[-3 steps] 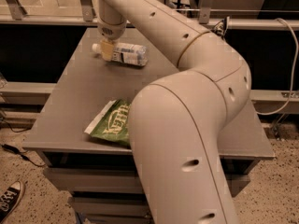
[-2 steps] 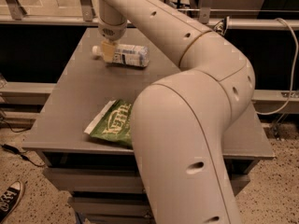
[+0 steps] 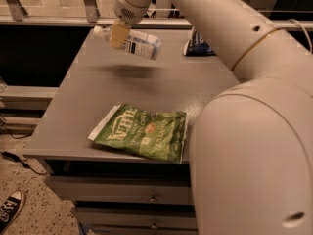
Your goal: Place blue plastic bottle upright
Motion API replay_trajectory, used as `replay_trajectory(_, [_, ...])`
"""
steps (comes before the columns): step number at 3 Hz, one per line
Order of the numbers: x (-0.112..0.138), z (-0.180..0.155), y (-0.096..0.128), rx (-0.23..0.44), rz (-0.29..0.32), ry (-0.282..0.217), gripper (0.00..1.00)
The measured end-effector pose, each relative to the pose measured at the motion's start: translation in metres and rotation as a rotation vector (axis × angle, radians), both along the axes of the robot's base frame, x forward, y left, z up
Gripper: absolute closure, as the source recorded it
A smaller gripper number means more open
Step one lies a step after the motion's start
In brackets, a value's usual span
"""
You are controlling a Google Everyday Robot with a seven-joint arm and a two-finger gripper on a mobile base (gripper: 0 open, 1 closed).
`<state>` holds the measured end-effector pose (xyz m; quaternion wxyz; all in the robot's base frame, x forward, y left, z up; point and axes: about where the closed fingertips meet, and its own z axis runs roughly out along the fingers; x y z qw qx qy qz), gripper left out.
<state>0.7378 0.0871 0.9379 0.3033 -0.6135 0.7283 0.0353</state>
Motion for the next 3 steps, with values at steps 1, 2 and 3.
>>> replay_trajectory(1, [-0.02, 0.047, -0.014, 0.191, 0.028, -0.056, 1.0])
replay_trajectory(2, [-0.039, 0.073, -0.029, 0.431, 0.044, -0.073, 1.0])
replay_trajectory(3, [-0.055, 0.084, -0.05, 0.656, 0.05, -0.086, 1.0])
